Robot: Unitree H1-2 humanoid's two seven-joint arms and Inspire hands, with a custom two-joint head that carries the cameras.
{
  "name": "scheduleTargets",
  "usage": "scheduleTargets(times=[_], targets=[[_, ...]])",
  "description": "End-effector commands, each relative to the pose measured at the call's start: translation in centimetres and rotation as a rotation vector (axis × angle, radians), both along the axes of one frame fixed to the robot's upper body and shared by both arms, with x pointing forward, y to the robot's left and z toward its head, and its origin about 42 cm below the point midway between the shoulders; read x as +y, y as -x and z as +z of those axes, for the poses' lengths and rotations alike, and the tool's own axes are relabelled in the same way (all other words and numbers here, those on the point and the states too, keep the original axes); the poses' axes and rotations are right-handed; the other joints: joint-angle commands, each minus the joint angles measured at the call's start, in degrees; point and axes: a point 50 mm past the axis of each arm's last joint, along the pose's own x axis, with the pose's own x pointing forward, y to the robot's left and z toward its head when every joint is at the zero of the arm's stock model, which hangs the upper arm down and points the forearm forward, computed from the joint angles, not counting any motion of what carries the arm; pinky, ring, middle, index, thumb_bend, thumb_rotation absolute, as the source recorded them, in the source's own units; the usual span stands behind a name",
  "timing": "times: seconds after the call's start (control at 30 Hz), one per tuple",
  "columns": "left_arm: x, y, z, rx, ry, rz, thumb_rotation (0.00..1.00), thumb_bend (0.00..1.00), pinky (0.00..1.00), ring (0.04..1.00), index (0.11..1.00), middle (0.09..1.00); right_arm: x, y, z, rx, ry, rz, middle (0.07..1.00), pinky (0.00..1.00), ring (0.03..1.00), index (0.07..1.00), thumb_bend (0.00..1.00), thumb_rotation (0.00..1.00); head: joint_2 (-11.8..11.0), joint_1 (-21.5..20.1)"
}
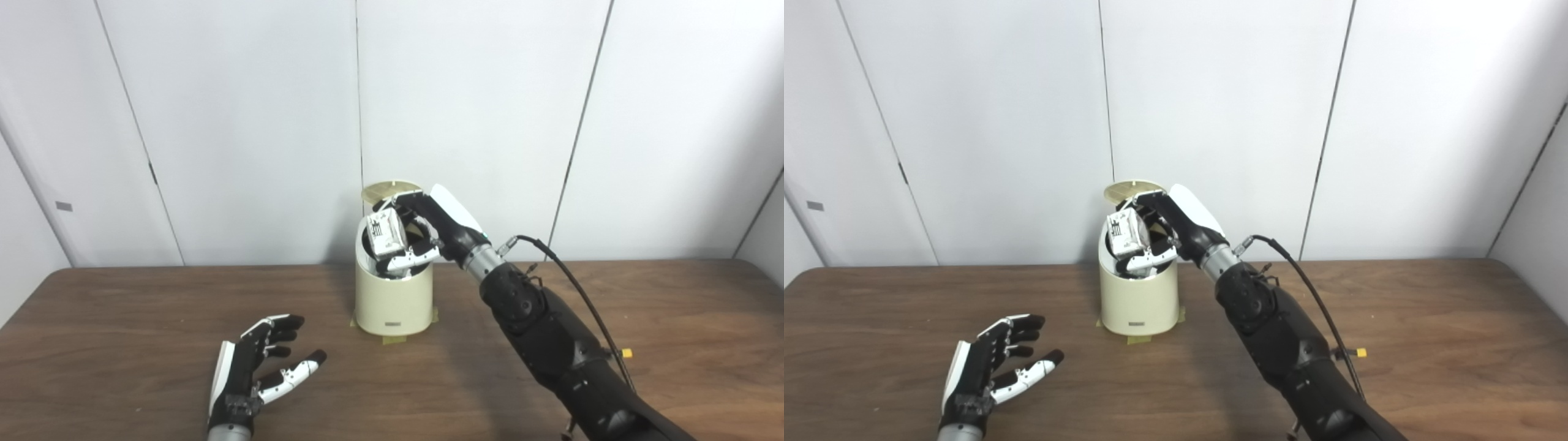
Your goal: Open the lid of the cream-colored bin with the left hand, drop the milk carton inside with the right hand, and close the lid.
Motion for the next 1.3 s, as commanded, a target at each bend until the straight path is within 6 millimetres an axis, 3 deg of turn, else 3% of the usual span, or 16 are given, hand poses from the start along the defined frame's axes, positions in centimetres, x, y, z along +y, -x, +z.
scheduleTargets(times=[0.0, 0.23, 0.3, 0.37, 0.6, 0.73, 1.27], targets=[[0.0, -0.3, 1.1, -0.050, -0.015, -0.009, 0.13, 0.71, 0.67, 0.730, 0.661, 0.730, -0.6, -0.1, 0.5, 0.009, 0.036, 0.002, 0.732, 0.60, 0.724, 0.497, 0.52, 0.12, 0.05, 0.00], [0.0, -0.3, 1.2, -0.054, -0.023, -0.012, 0.13, 0.71, 0.66, 0.719, 0.662, 0.728, -0.8, 0.4, 0.7, 0.011, 0.012, -0.001, 0.744, 0.58, 0.712, 0.498, 0.52, 0.12, 0.08, -0.01], [0.0, -0.3, 1.2, -0.054, -0.023, -0.013, 0.13, 0.71, 0.65, 0.716, 0.664, 0.728, -0.9, 0.5, 0.8, 0.002, -0.002, -0.001, 0.744, 0.59, 0.705, 0.646, 0.75, 0.03, 0.00, -0.07], [0.0, -0.4, 1.1, -0.053, -0.021, -0.013, 0.13, 0.71, 0.65, 0.714, 0.663, 0.727, -1.1, 0.6, 1.0, -0.013, -0.010, 0.001, 0.748, 0.59, 0.699, 0.687, 0.79, 0.01, 0.02, -0.14], [0.2, -0.5, 0.9, -0.045, -0.023, -0.016, 0.13, 0.71, 0.65, 0.716, 0.664, 0.723, -1.5, 1.1, 1.0, -0.012, -0.019, -0.005, 0.789, 0.68, 0.724, 0.793, 0.83, 0.00, -0.07, -0.51], [0.2, -0.5, 0.9, -0.039, -0.027, -0.015, 0.15, 0.72, 0.67, 0.730, 0.656, 0.720, -1.6, 1.4, 0.7, 0.001, -0.032, -0.009, 0.808, 0.67, 0.738, 0.850, 0.85, 0.00, 0.02, -0.53], [0.4, -0.3, 0.7, -0.023, -0.019, -0.024, 0.15, 0.72, 0.66, 0.727, 0.644, 0.714, -2.9, 2.4, 1.0, -0.030, -0.110, -0.001, 0.794, 0.56, 0.709, 0.839, 0.85, 0.00, 0.22, -0.85]])
